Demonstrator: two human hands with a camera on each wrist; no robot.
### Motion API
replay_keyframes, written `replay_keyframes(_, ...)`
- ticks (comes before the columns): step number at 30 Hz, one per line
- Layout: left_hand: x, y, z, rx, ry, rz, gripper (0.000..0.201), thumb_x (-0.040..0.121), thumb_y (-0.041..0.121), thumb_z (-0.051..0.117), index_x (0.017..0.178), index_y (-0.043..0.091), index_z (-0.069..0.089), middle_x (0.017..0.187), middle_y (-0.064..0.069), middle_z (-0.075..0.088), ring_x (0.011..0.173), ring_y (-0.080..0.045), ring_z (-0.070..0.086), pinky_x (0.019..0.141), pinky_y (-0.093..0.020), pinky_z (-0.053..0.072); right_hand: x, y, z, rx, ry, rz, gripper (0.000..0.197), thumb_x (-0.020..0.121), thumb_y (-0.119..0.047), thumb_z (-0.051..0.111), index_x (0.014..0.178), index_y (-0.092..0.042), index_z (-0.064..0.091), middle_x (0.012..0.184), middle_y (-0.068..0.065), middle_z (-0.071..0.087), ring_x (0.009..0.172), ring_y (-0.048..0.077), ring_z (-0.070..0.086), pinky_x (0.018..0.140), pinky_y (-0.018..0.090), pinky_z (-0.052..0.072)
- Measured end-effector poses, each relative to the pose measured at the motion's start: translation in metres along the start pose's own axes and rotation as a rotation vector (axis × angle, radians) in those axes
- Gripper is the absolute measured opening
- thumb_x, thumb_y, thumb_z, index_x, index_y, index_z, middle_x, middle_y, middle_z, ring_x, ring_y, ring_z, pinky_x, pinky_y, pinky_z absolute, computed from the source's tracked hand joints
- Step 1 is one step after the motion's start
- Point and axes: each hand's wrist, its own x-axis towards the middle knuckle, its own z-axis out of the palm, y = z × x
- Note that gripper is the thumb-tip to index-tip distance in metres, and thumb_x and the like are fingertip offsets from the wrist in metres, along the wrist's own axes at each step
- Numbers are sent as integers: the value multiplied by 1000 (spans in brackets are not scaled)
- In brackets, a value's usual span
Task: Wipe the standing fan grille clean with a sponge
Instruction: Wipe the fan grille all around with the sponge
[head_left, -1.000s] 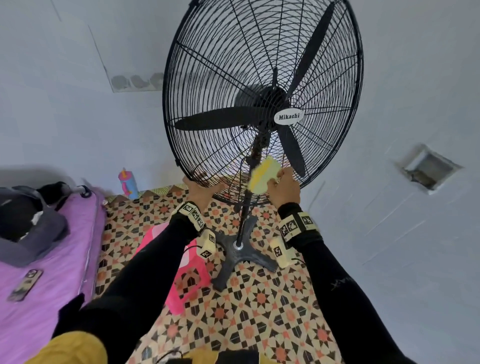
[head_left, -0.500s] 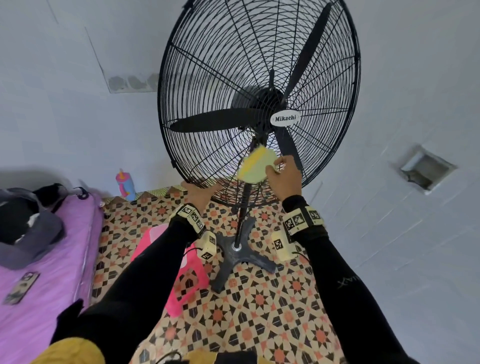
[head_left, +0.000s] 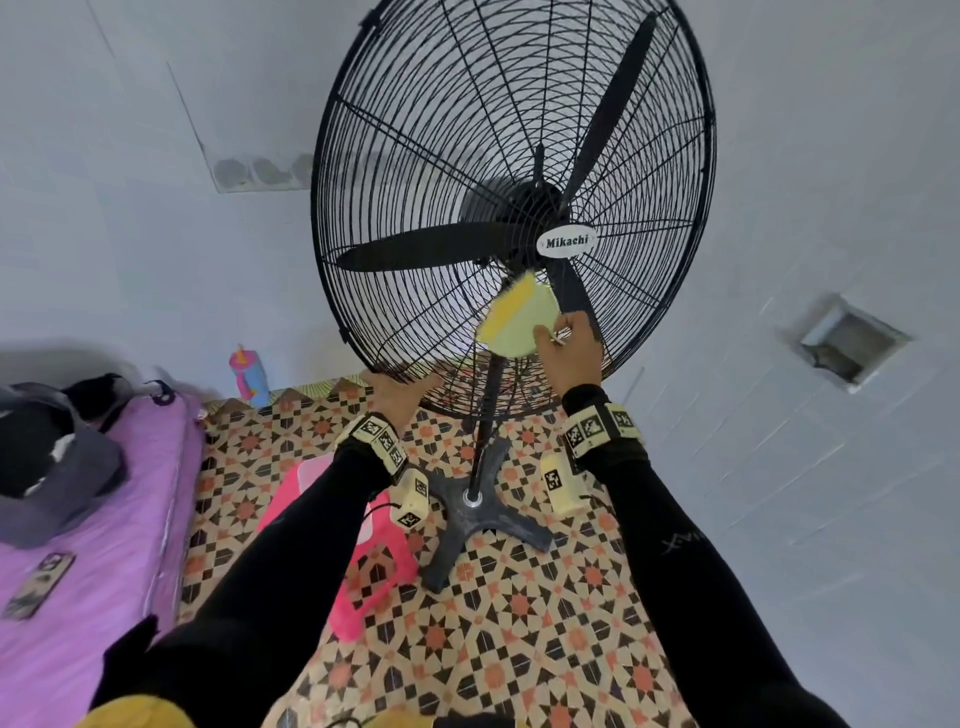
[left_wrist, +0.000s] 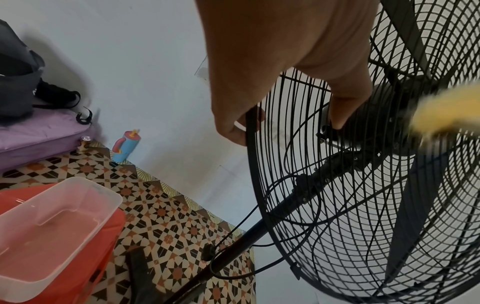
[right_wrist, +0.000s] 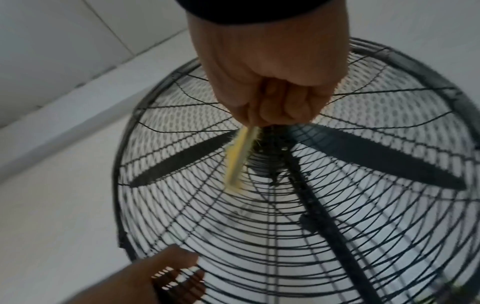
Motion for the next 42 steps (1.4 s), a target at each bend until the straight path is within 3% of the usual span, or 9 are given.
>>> replay_keyframes(3, 3, -1, 1, -13, 18, 16, 139, 69, 44, 95, 157, 7, -6, 155, -29, 32, 131, -48, 48, 106, -65, 45, 3, 8, -4, -166, 16, 74, 19, 96, -22, 57, 109, -10, 52, 89, 5, 58, 78, 26, 55, 66, 27, 36)
replay_keyframes(8, 5, -4, 4, -24, -4, -18, 145, 78, 40, 91, 158, 11, -26, 164, -31, 19, 139, -47, 45, 112, -68, 37, 6, -1, -3, -16, 2, -85, 15, 95, -22, 62, 95, -14, 49, 81, -8, 52, 66, 4, 50, 52, 18, 35)
replay_keyframes(11, 15, -6, 2, -89, -9, -93, 149, 76, 48, 90, 158, 18, -30, 168, -27, 13, 140, -46, 44, 114, -69, 33, 7, 4, 0, -140, 36, 28, 13, 95, -23, 59, 99, -13, 52, 89, 7, 62, 74, 22, 60, 59, 26, 38)
replay_keyframes(16, -8, 8, 2, -48, 11, -79, 135, 84, 34, 87, 161, 10, -22, 167, -28, 14, 149, -42, 29, 117, -63, 29, 11, -9, 0, -130, 15, -65, 11, 93, -23, 60, 96, -17, 50, 85, 3, 61, 78, 29, 58, 65, 33, 43)
replay_keyframes(23, -10, 1, -7, 33, 23, 8, 129, 73, 44, 92, 163, 4, 9, 155, -29, 42, 137, -44, 50, 112, -53, 44, 16, -16, -6, -309, 59, 36, 10, 94, -20, 56, 100, -16, 49, 98, 13, 65, 88, 32, 57, 70, 36, 45)
replay_keyframes(29, -23, 9, -2, -26, 5, 5, 134, 83, 37, 88, 161, 6, -17, 167, -25, 18, 149, -38, 30, 119, -54, 31, 19, -38, -1, -268, -3, -233, 9, 93, -17, 56, 92, -19, 47, 75, 4, 58, 72, 29, 57, 64, 39, 51)
replay_keyframes(33, -27, 9, -3, -41, 3, -25, 142, 80, 40, 90, 159, 7, -24, 169, -25, 10, 154, -36, 23, 123, -52, 24, 29, -34, -19, -331, 67, -16, 8, 95, -17, 57, 101, -14, 54, 90, 8, 62, 79, 27, 55, 69, 32, 44)
replay_keyframes(38, -43, 18, -5, -103, -45, -25, 130, 93, 29, 80, 157, 9, -32, 171, -23, 7, 154, -37, 22, 120, -58, 24, 31, -40, -12, -287, 20, -251, 10, 95, -12, 58, 93, -14, 48, 68, -3, 49, 61, 21, 51, 61, 30, 43)
replay_keyframes(42, -58, 27, -10, -109, -13, -57, 124, 92, 23, 80, 159, 4, -22, 169, -26, 12, 153, -39, 24, 121, -59, 23, 36, -37, -20, -252, 42, -145, 14, 92, -12, 58, 89, -14, 44, 69, -3, 49, 63, 23, 49, 64, 29, 36)
